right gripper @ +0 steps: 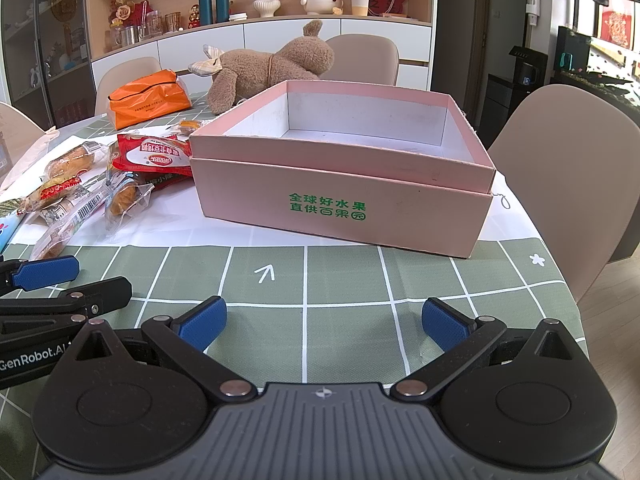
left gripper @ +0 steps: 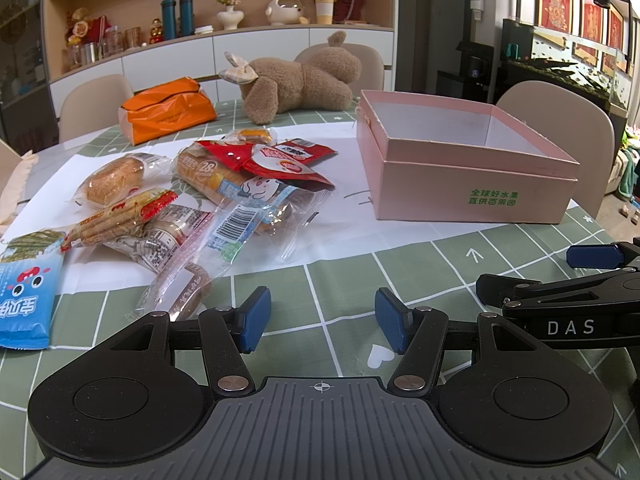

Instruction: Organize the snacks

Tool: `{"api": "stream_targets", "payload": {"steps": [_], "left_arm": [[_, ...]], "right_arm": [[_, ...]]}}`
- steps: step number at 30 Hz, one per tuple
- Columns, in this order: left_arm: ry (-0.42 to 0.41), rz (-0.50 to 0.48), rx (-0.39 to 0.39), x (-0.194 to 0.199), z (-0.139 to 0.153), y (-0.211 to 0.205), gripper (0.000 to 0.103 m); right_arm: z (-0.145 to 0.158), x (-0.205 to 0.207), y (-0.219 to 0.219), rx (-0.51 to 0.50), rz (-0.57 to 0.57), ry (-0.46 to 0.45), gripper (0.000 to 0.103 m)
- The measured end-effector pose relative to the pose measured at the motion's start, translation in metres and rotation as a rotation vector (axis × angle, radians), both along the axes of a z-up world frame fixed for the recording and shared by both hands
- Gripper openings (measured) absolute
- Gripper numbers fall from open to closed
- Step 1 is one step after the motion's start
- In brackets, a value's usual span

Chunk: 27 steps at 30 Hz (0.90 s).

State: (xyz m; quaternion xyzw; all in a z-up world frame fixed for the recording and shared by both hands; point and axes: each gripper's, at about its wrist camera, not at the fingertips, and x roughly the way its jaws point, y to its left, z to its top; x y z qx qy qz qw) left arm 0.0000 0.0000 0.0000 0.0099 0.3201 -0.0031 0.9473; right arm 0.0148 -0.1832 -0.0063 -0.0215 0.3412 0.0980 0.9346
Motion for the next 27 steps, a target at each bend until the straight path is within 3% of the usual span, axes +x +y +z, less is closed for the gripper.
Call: {"api": "stream_targets", "payload": {"steps": [27], "left_arm": [[0.001,0.000,-0.001,0.0042,0.0095,0.0044,0.064]], "right_arm": [[0.0000,-0.0002,-0.0006,0.000,0.000,0.000,0.103]]}}
